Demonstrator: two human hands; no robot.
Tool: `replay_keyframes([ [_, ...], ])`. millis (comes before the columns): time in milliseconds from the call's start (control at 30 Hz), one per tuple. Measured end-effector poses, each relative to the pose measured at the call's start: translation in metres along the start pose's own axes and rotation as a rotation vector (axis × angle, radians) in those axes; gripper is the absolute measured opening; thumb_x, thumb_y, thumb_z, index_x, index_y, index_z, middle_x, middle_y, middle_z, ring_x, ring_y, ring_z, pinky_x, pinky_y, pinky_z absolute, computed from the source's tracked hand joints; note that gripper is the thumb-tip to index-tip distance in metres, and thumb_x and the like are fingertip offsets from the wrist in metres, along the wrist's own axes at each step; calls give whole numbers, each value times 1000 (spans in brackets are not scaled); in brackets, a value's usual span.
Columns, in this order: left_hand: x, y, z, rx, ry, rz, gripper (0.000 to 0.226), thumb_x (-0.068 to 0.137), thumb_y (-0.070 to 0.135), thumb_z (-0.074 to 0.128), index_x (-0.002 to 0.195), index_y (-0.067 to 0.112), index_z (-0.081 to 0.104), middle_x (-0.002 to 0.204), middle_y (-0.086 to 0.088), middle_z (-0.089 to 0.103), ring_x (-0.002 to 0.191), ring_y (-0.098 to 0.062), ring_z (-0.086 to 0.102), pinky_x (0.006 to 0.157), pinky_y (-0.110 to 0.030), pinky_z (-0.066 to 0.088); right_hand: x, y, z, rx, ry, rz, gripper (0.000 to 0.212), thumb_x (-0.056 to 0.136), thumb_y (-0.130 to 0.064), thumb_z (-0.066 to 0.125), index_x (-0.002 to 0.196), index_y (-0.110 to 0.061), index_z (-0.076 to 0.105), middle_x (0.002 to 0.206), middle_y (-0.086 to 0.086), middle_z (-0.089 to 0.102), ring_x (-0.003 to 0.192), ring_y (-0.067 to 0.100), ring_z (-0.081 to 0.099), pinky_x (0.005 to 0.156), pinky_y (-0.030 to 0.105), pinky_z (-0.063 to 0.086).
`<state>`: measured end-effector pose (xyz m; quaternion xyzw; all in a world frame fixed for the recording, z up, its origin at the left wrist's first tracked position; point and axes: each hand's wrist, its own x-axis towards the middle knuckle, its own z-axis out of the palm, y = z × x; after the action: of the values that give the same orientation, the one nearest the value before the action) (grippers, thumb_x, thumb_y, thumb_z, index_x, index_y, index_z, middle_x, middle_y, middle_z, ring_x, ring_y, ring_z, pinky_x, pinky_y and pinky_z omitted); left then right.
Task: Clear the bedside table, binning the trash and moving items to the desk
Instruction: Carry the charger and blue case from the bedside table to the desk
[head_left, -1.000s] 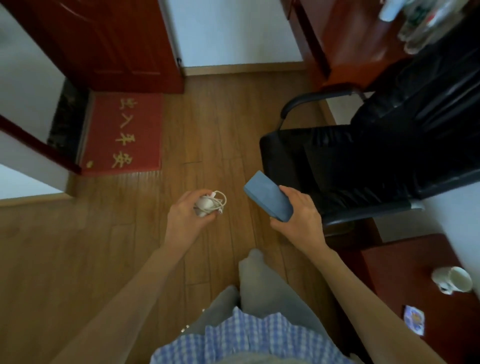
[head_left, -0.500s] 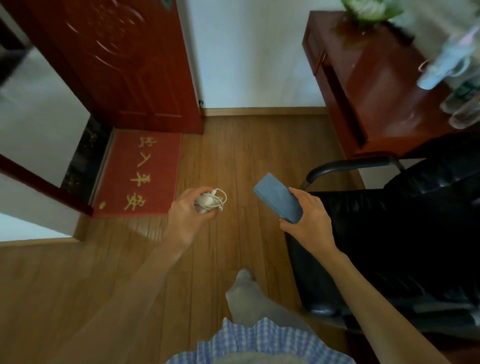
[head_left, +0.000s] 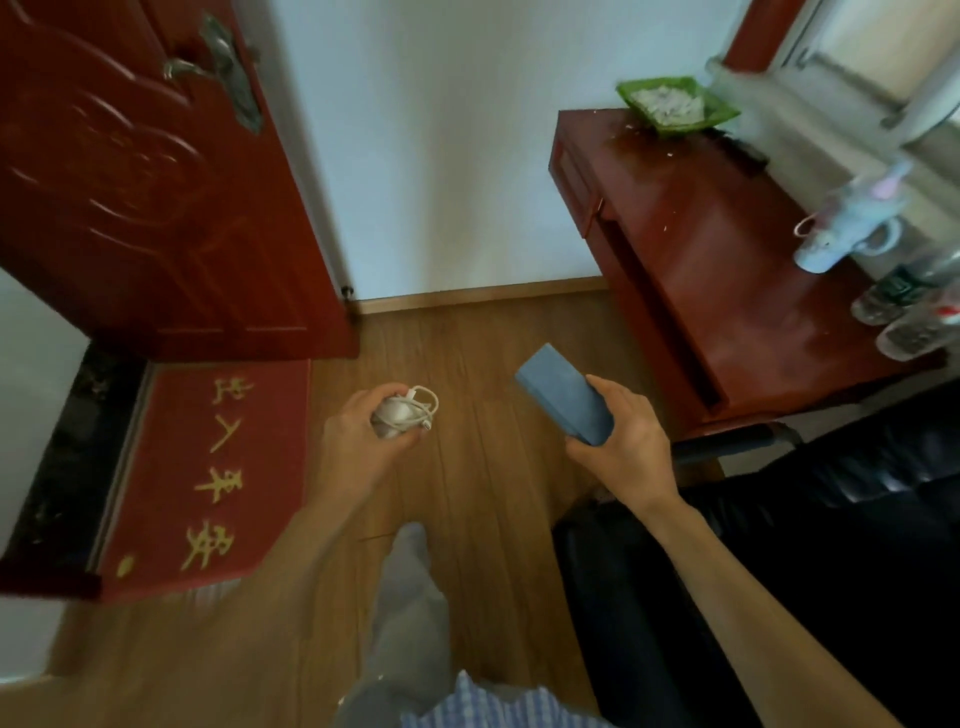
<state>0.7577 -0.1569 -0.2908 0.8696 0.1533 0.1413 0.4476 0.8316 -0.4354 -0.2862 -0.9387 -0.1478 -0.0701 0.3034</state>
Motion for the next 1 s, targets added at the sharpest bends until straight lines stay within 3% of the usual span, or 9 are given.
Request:
replay_keyframes([
  [67,46,-3,5,-13,-33,19,44,63,21,85,104,24,67,99,5,67,87,-10,62,72,-19,48,36,-2,9,-4,38,50,79,64,-24,83,134,-17,47,128,0,56,116,18,50,90,32,46],
  [200,140,-2,15,-23,-89,80,46,64,16,84,107,17,68,100,1,67,88,-15,62,69,-13,43,110,-10,22,7,102,157,80,66,-27,82,135,-19,44,127,-1,54,117,17,49,93,32,46],
  [333,227,-3,27,-53,-189,74,46,62,22,86,104,25,66,103,4,67,91,-14,63,76,-25,52,170,-12,33,-23,131,255,80,67,-29,82,136,-20,43,127,-1,55,116,17,49,93,32,45],
  [500,308,11,58,-17,-299,146,47,64,17,85,107,18,67,102,3,65,91,-12,60,64,-2,41,211,-1,43,-60,210,371,78,68,-29,80,136,-21,42,126,-1,53,112,15,48,85,28,42],
  [567,335,17,74,-15,-355,161,48,65,20,85,109,20,66,104,6,64,91,-10,60,64,-3,43,224,9,45,-80,221,409,79,68,-30,80,137,-21,42,128,-1,52,113,15,48,86,29,42],
  [700,382,24,114,-34,-433,167,49,65,26,84,110,26,64,104,9,63,91,-8,60,71,-18,51,256,40,46,-82,243,485,78,67,-31,79,136,-22,43,126,-1,53,111,13,48,86,34,49],
  [1000,503,85,229,-46,-537,238,47,67,25,84,110,24,65,102,10,63,90,-6,59,70,-9,44,370,141,30,-115,311,583,76,66,-28,79,134,-20,47,125,-1,56,109,16,50,83,28,42],
])
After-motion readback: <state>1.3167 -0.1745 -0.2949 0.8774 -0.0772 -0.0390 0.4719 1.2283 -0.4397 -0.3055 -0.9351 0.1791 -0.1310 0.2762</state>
